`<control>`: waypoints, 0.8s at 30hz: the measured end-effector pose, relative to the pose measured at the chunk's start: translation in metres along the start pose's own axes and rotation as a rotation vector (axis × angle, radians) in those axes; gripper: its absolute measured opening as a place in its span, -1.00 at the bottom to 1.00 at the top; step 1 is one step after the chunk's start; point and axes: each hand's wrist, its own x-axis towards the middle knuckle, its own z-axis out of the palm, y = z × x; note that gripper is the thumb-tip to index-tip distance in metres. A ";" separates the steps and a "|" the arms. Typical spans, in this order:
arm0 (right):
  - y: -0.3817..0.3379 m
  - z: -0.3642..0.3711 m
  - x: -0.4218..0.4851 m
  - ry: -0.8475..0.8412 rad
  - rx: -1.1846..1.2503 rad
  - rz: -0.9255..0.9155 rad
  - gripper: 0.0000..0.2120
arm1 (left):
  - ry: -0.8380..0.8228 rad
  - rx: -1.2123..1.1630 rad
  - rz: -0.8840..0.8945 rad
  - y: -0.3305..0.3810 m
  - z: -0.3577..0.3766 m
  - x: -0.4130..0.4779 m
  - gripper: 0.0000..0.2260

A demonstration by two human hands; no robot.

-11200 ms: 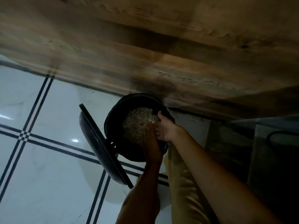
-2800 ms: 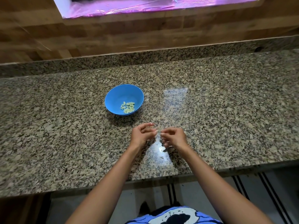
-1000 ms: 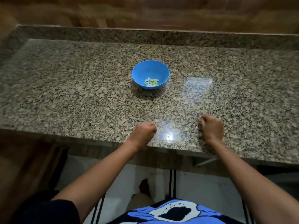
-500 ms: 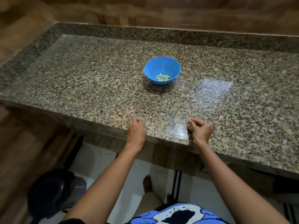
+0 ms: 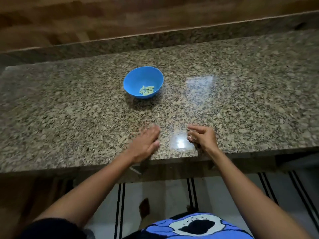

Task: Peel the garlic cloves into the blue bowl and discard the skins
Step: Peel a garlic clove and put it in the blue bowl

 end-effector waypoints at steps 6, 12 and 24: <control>-0.008 0.016 -0.012 0.179 0.163 0.176 -0.87 | -0.170 0.034 0.491 0.013 -0.005 0.042 -0.54; -0.002 0.043 -0.023 0.321 0.246 0.264 -0.81 | -0.212 0.020 0.873 -0.023 -0.011 0.035 -0.62; -0.004 0.111 -0.025 0.208 0.674 0.247 -0.72 | -0.047 0.108 0.895 -0.120 -0.041 -0.044 -0.68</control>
